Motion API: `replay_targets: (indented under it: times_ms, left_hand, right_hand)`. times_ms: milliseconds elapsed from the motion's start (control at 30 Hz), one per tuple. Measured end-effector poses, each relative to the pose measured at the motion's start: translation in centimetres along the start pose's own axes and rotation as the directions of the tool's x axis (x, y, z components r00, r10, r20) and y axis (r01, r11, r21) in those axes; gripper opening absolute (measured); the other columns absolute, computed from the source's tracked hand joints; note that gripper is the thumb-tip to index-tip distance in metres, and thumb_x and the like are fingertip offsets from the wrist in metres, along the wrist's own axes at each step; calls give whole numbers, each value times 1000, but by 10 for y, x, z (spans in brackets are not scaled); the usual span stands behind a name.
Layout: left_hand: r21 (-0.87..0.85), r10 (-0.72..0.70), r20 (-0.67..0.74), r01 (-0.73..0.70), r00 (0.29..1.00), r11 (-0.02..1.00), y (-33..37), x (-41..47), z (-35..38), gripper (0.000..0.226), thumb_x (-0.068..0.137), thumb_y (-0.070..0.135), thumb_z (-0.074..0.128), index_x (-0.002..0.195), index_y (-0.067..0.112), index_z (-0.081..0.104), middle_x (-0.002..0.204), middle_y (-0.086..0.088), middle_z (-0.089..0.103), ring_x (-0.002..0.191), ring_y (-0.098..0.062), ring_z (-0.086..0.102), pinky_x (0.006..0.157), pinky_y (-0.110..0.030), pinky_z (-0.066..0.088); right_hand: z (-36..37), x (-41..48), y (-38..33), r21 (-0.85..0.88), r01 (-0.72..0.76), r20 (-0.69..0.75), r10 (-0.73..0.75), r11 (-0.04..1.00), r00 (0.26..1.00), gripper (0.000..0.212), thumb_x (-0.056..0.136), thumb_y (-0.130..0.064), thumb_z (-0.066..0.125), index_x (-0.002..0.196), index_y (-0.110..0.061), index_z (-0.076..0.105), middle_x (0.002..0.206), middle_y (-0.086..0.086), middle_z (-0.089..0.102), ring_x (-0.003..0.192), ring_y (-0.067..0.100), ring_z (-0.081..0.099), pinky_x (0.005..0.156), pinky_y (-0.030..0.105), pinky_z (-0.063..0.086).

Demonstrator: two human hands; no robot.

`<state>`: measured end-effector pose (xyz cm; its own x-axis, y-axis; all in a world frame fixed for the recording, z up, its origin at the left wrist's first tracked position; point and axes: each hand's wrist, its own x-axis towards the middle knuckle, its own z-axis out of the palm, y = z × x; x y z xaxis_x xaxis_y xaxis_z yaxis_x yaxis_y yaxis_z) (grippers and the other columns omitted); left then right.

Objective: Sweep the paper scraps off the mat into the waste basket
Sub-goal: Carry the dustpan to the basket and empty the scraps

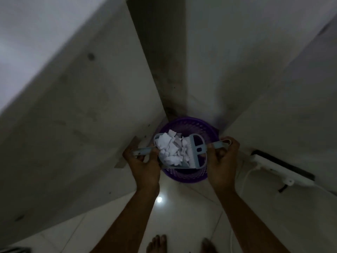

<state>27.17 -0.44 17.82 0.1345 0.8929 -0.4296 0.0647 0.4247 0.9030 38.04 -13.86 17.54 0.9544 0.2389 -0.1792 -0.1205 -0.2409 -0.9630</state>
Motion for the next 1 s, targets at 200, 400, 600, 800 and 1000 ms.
replay_targets:
  times_ms: [200,400,600,800,1000]
  left_hand:
    - [223,134,69,-146,989,964,-39,33,14,62,90,-7,65,122,42,44,121,10,53,118,-12,52,102,-29,50]
    - [298,199,116,-225,973,928,-36,38,26,49,89,-15,59,130,7,43,119,-5,52,104,-12,55,89,-16,53]
    - [191,194,148,-220,970,956,-13,11,39,49,90,-5,67,127,15,42,119,-2,56,108,-9,61,88,-22,56]
    - [188,194,232,-240,953,952,-16,-16,29,49,92,-1,66,130,12,39,114,7,60,98,6,66,80,-20,58]
    - [181,158,120,-178,980,967,-22,3,24,50,89,1,71,124,19,41,119,2,54,109,4,58,94,-29,56]
  right_hand:
    - [6,38,51,-55,-68,-53,65,996,996,24,102,-14,55,121,-11,42,86,-8,59,66,-11,59,59,8,46]
    - [8,42,41,-29,-40,-61,38,999,997,27,101,-10,55,123,-2,41,88,-13,57,69,-13,60,61,6,47]
    - [16,21,42,-137,-36,1,36,990,999,25,101,-22,55,121,-15,43,92,-1,67,73,-7,65,58,5,47]
    - [17,27,38,-98,-166,-126,153,981,980,33,100,-24,57,128,-16,42,98,8,69,77,12,66,56,5,47]
    - [13,10,19,-11,-77,-137,75,997,988,26,99,-18,58,120,-14,44,81,-13,66,71,-2,64,63,12,50]
